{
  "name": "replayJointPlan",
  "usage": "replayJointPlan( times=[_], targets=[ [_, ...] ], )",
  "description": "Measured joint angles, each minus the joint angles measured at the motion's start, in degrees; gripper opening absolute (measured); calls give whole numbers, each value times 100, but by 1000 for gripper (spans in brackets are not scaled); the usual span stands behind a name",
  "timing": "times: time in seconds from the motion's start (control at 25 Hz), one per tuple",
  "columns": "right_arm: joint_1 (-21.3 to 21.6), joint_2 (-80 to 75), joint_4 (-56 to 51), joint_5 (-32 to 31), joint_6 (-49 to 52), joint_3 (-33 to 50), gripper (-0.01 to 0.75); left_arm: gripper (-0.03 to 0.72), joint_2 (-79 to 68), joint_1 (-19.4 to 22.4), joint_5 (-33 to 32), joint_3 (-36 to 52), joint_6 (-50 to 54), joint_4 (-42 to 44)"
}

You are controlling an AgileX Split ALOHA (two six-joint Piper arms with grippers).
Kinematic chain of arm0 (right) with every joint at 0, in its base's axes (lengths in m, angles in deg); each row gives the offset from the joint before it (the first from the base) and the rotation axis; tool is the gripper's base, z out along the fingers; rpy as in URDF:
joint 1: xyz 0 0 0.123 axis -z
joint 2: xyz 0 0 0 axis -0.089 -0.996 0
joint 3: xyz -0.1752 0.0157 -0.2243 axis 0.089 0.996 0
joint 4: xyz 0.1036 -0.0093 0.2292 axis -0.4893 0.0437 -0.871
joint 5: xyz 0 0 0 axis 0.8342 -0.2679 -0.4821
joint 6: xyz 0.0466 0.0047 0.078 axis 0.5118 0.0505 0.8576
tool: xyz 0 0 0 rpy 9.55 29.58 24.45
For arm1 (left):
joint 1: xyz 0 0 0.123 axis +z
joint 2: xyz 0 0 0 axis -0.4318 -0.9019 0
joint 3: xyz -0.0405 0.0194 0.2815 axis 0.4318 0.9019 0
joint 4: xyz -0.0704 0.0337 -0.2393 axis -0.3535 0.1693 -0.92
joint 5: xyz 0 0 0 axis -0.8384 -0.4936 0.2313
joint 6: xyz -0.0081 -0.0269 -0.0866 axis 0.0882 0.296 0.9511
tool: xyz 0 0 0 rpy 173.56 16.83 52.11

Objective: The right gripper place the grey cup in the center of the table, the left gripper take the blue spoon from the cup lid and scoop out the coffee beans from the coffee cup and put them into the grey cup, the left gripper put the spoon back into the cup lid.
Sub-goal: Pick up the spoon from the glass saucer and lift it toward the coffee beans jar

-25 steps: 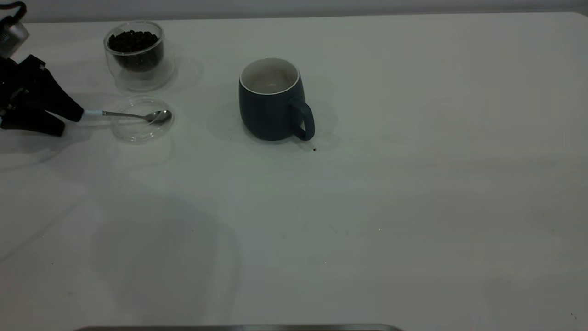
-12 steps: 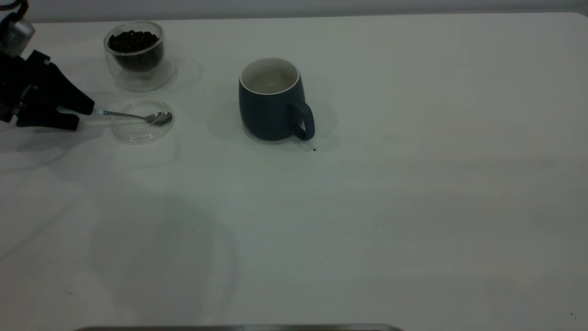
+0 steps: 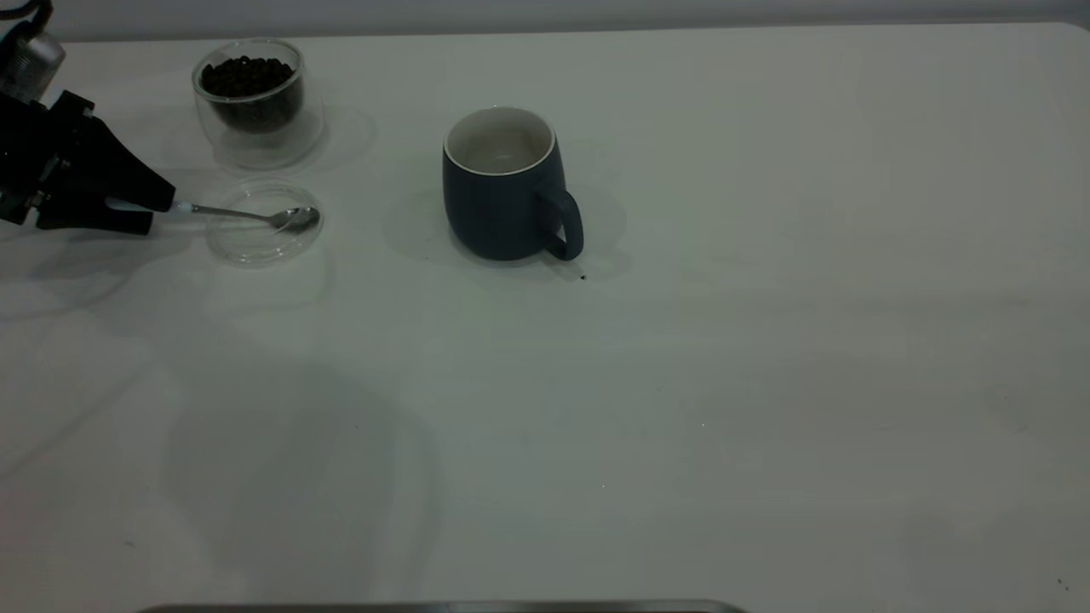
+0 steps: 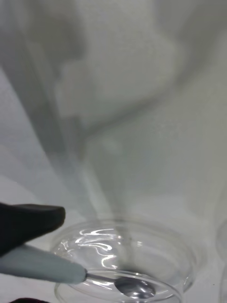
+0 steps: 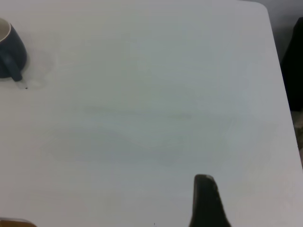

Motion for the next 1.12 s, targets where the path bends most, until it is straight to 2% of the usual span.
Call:
replayJointPlan(
  times=[0.32,0.48,0.72,1.12],
  targets=[
    [0,0,0,0,0,0,457,384,0,0,0,0,-13,5],
    [0,0,0,0,0,0,457,291,0,0,-22,0,-13,-16],
    [0,0,0,0,0,0,457,147,0,0,-500,0,-13,-284],
    [0,0,0,0,0,0,457,134,40,0,-718,-7,91,-228]
  ],
)
